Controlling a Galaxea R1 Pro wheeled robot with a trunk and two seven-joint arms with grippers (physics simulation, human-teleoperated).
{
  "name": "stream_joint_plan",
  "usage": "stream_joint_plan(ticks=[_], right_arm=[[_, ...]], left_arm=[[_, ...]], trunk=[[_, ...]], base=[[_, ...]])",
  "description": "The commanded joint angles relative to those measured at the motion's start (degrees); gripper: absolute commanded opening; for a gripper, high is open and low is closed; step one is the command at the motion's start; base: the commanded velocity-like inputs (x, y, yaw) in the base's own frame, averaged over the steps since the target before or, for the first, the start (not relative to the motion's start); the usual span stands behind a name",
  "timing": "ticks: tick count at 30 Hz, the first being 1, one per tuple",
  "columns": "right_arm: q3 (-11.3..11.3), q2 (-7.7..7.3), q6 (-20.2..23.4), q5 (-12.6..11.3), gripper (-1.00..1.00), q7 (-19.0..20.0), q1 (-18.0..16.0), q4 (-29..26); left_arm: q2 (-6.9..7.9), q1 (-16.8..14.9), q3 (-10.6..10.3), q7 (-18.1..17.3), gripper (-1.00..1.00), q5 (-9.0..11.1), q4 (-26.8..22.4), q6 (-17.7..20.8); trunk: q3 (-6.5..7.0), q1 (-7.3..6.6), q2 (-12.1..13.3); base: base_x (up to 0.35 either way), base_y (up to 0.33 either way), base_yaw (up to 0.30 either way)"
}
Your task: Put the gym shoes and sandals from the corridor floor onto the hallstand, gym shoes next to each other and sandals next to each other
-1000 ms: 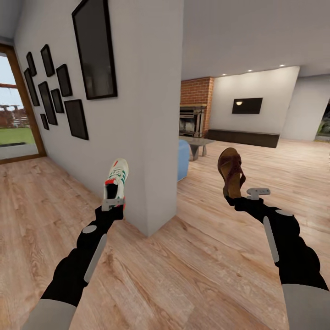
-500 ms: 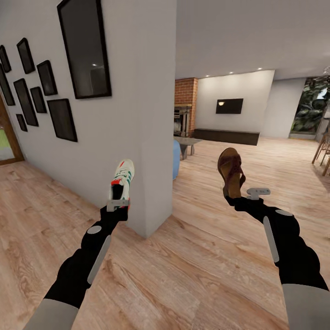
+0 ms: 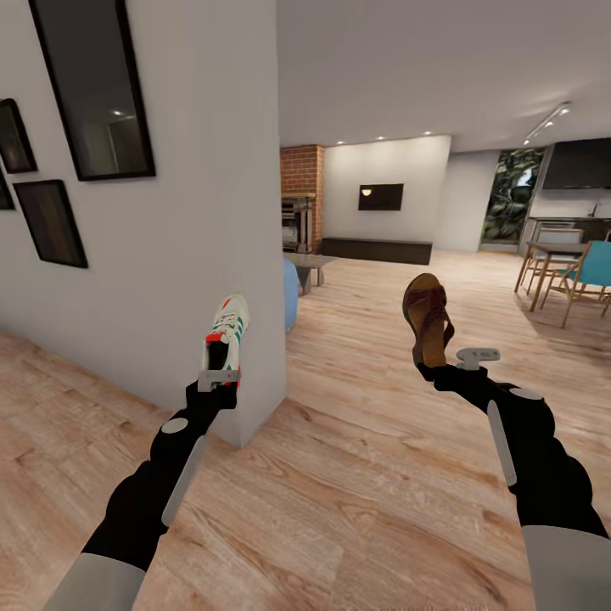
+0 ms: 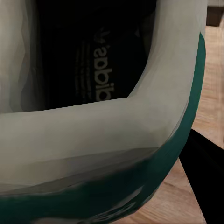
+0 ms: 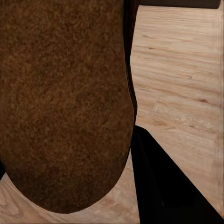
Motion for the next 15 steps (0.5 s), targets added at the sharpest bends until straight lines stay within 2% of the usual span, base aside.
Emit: stream_joint_plan(ticks=[1,15], right_arm=[[-0.06,0.01,0.34,0.11,-1.00,0.23,-0.04,-0.07],[-0.10,0.01,0.34,0.20,-1.00,0.23,-0.04,-0.07]], left_arm=[[0.02,-0.03,-0.11,0.43,-1.00,0.60,-0.10,0.24],[0.02,-0.03,-0.11,0.43,-1.00,0.55,-0.04,0.24]], trunk=[[-0.06,-0.01,-0.03],[0.17,-0.01,-0.03]], base=[[0.000,0.000,-0.299],[0.000,0.000,-0.299]])
